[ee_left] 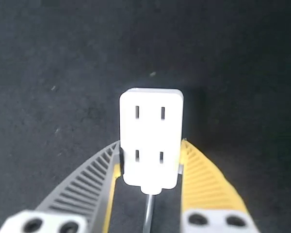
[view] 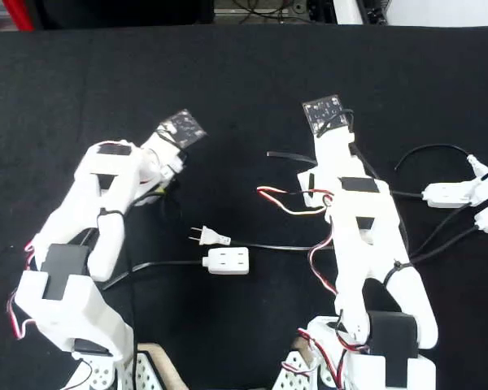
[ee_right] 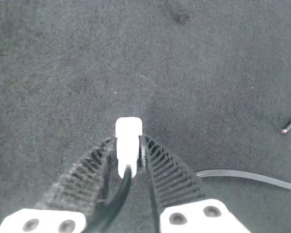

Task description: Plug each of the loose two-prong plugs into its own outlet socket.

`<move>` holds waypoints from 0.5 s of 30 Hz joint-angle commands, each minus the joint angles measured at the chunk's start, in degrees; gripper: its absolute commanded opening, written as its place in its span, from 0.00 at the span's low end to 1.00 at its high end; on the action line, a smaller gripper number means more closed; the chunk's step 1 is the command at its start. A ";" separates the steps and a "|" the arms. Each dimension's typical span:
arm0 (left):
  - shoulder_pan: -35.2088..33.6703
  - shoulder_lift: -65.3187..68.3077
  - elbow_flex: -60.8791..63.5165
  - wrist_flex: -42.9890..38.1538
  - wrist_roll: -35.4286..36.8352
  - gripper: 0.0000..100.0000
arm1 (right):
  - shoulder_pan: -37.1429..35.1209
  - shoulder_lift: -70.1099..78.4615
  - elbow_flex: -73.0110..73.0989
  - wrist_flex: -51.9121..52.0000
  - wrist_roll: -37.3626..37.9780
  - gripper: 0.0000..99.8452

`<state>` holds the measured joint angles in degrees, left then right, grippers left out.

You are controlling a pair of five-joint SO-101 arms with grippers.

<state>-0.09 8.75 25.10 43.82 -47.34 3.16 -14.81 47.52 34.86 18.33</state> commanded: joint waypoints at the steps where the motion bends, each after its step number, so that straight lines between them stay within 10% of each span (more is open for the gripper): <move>1: 5.58 -0.26 -2.24 1.67 0.53 0.03 | 1.67 -2.77 -0.48 -0.62 0.44 0.01; 15: 21.05 -28.40 14.29 2.73 4.75 0.03 | 2.73 -2.86 -1.54 0.62 0.18 0.01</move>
<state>16.18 -6.64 35.38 47.34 -46.99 5.10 -14.81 47.52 35.30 18.33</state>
